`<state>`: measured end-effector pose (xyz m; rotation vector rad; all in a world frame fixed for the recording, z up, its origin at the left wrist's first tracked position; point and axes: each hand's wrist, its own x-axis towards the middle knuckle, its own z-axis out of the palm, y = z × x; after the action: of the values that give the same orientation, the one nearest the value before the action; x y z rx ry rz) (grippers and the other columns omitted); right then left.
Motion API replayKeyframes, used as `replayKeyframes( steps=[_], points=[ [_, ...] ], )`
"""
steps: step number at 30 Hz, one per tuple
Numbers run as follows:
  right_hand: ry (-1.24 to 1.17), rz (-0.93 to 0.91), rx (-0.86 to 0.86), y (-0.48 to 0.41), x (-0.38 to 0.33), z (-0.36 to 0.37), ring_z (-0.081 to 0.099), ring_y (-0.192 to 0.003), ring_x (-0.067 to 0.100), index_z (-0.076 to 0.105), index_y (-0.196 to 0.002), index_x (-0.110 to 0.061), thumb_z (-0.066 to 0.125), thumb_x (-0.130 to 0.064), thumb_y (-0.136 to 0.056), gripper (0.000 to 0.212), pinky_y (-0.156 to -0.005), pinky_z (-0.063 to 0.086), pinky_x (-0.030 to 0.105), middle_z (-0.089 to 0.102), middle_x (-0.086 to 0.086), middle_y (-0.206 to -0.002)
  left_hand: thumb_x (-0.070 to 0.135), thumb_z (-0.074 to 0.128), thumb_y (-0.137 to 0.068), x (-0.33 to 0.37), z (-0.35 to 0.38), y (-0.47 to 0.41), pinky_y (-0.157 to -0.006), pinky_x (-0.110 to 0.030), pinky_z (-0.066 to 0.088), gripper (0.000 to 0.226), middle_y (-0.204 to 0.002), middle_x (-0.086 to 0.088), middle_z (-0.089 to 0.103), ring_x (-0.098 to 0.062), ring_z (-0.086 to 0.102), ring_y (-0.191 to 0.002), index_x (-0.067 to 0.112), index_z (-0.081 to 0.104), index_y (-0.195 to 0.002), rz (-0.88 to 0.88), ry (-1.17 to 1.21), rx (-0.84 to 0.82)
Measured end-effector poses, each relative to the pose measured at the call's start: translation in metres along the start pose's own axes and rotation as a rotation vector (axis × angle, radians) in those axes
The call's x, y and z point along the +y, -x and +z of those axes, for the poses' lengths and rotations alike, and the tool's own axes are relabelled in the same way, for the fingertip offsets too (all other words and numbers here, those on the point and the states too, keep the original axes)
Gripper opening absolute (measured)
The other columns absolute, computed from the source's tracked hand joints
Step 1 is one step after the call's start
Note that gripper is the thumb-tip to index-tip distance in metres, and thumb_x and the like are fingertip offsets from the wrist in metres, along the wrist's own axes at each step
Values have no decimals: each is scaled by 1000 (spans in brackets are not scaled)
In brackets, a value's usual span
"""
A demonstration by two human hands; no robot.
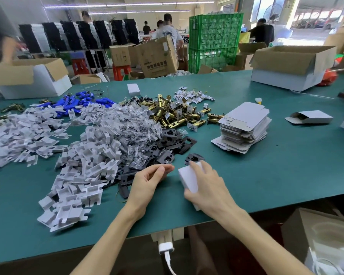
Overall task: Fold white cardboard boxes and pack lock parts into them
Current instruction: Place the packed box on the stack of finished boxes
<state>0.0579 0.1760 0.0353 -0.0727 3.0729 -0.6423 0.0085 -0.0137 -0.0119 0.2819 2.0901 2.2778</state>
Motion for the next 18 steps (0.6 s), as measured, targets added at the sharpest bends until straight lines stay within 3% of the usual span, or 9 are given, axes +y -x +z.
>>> replayKeyframes(
  steps=[7, 11, 14, 16, 18],
  points=[
    [66, 247, 53, 2, 80, -38, 40, -134, 33, 26, -160, -17, 62, -34, -91, 80, -106, 40, 38, 29, 10, -159, 15, 56, -107, 0, 0, 0, -108, -25, 50, 24, -116, -4, 78, -19, 71, -118, 16, 80, -113, 5, 3, -12],
    [202, 290, 90, -5, 93, -42, 26, -146, 35, 39, -152, -10, 60, -28, -93, 65, -119, 26, 38, 22, 18, -163, 15, 56, -107, 2, 0, 1, -106, -22, 51, 25, -116, -3, 78, -18, 71, -117, 16, 80, -112, 10, -8, -18],
    [290, 157, 316, -19, 78, -38, 27, -143, 37, 56, -134, -3, 63, -19, -93, 45, -120, 26, 41, 35, 22, -153, 14, 56, -107, 4, 1, 1, -103, -21, 52, 24, -115, -4, 79, -18, 72, -116, 14, 79, -113, 14, -10, -16],
    [215, 37, 457, -38, 65, -44, 35, -136, 38, 53, -138, 2, 65, -16, -93, 51, -118, 31, 40, 43, 22, -146, 14, 56, -106, 4, 1, 2, -103, -22, 52, 24, -115, -4, 79, -18, 72, -116, 12, 79, -113, 21, -13, -17],
    [258, 7, 498, -67, 59, -56, 33, -140, 39, 42, -146, 5, 63, -17, -95, 59, -121, 26, 41, 38, 24, -151, 14, 57, -106, 4, 1, 3, -104, -24, 52, 23, -114, -5, 79, -19, 72, -116, 11, 79, -113, 22, -11, -14]
  ],
)
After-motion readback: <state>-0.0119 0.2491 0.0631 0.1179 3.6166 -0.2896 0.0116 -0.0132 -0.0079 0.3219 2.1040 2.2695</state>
